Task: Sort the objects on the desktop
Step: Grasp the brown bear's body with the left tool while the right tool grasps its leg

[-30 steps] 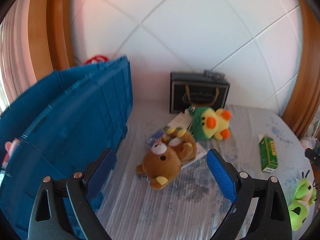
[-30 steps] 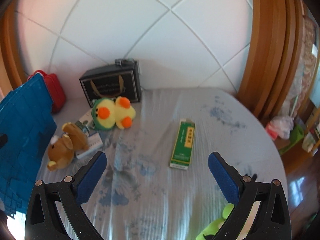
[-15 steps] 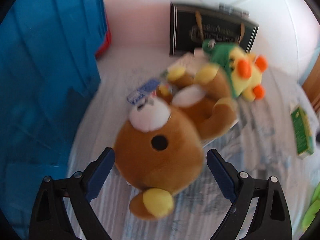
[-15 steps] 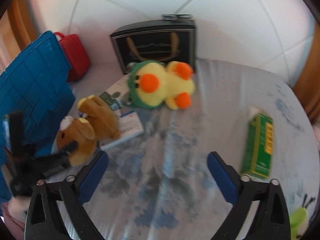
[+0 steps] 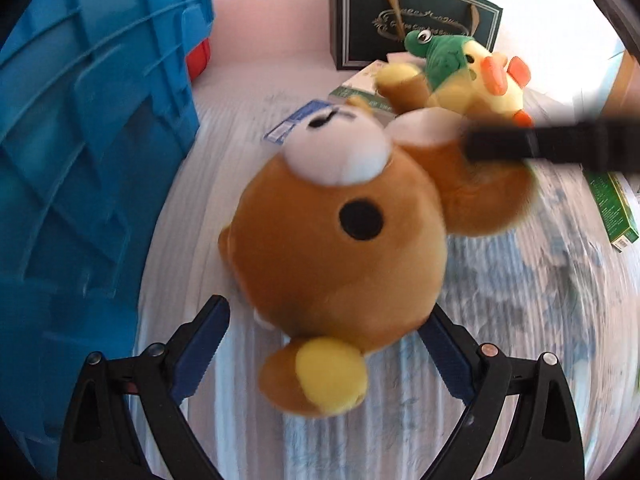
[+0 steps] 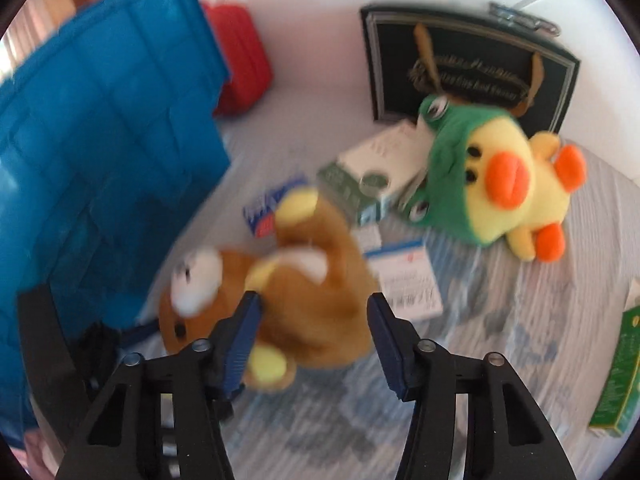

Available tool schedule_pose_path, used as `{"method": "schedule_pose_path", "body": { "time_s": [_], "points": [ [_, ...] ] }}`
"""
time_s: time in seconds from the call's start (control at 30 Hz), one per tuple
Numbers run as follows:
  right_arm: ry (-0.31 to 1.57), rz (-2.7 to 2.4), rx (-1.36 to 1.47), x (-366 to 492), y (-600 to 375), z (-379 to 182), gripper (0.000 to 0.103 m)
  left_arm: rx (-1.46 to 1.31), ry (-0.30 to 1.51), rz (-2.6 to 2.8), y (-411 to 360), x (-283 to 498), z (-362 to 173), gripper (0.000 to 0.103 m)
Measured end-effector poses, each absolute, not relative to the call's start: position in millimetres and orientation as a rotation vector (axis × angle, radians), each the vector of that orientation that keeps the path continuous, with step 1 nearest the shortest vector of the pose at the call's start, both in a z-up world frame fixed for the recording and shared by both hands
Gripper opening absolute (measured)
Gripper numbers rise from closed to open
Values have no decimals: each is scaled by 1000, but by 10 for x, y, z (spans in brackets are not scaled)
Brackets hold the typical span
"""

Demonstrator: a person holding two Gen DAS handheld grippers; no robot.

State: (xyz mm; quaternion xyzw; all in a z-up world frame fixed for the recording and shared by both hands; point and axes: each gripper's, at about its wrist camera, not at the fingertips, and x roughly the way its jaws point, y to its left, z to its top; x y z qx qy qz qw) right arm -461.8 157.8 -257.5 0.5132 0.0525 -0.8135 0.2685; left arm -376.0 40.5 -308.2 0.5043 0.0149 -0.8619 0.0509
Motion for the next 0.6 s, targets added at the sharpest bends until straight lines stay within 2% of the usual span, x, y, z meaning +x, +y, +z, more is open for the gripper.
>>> {"method": "schedule_pose_path", "body": {
  "time_s": [0.03, 0.13, 0.3, 0.37, 0.4, 0.43, 0.53, 0.6],
  "points": [
    [175, -2191, 1420, -4565, 1587, -2646, 41, 1543, 43, -2616, 403, -3744, -3084, 95],
    [111, -2167, 1472, -4425, 1762, -2806, 41, 1542, 54, -2613, 442, -3625, -3013, 95],
    [91, -2183, 1478, -4296, 1937, -2811, 41, 1418, 65, -2643, 511, -3488, -2729, 96],
    [88, -2198, 1450, -4266, 1971, -2746, 47, 1415, 90, -2609, 499, -3556, -2758, 96],
    [78, -2208, 1432, -4266, 1986, -2705, 56, 1419, 107, -2594, 482, -3607, -2795, 96],
    [69, -2215, 1419, -4276, 1993, -2677, 61, 1430, 126, -2571, 464, -3672, -2857, 96],
    [52, -2230, 1384, -4358, 1958, -2586, 61, 1462, 241, -2567, 385, -3819, -2946, 98],
    [59, -2236, 1358, -4411, 1898, -2532, 62, 1451, 224, -2571, 410, -3855, -2950, 98]
  ]
}}
